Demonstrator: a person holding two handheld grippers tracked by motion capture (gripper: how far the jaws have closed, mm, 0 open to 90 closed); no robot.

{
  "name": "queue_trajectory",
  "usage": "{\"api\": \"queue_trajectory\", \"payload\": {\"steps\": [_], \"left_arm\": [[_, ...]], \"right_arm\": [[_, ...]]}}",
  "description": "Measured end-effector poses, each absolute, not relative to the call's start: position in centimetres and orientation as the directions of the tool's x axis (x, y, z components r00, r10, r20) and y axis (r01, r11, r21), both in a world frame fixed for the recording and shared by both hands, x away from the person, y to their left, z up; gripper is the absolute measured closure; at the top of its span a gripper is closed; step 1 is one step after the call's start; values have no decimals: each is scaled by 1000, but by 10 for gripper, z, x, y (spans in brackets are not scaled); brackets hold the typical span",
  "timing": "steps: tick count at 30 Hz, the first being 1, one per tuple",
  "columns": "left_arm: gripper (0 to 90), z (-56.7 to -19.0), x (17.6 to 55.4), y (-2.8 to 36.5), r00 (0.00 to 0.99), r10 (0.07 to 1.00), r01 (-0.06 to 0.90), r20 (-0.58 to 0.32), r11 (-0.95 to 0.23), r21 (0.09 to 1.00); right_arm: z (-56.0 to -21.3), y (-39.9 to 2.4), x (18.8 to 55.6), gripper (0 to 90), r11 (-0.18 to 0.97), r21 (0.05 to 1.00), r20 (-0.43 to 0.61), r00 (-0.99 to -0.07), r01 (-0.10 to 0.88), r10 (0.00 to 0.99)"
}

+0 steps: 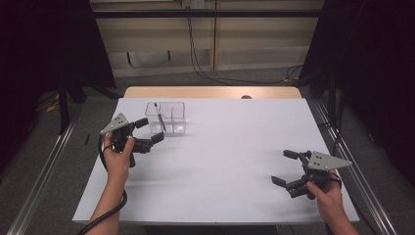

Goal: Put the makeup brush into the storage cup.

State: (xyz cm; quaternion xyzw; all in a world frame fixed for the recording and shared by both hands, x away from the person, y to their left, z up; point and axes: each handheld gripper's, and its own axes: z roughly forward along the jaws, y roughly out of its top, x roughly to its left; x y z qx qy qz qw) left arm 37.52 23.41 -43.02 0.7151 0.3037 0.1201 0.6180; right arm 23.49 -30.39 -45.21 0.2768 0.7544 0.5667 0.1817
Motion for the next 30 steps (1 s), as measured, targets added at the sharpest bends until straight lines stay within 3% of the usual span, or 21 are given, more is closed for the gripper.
{"api": "queue_trajectory", "payload": {"steps": [30], "left_arm": [[3,-436,349,243,824,535,276,-186,-91,957]], "right_arm": [[-452,-304,235,0,208,955,40,-781,214,623]]}}
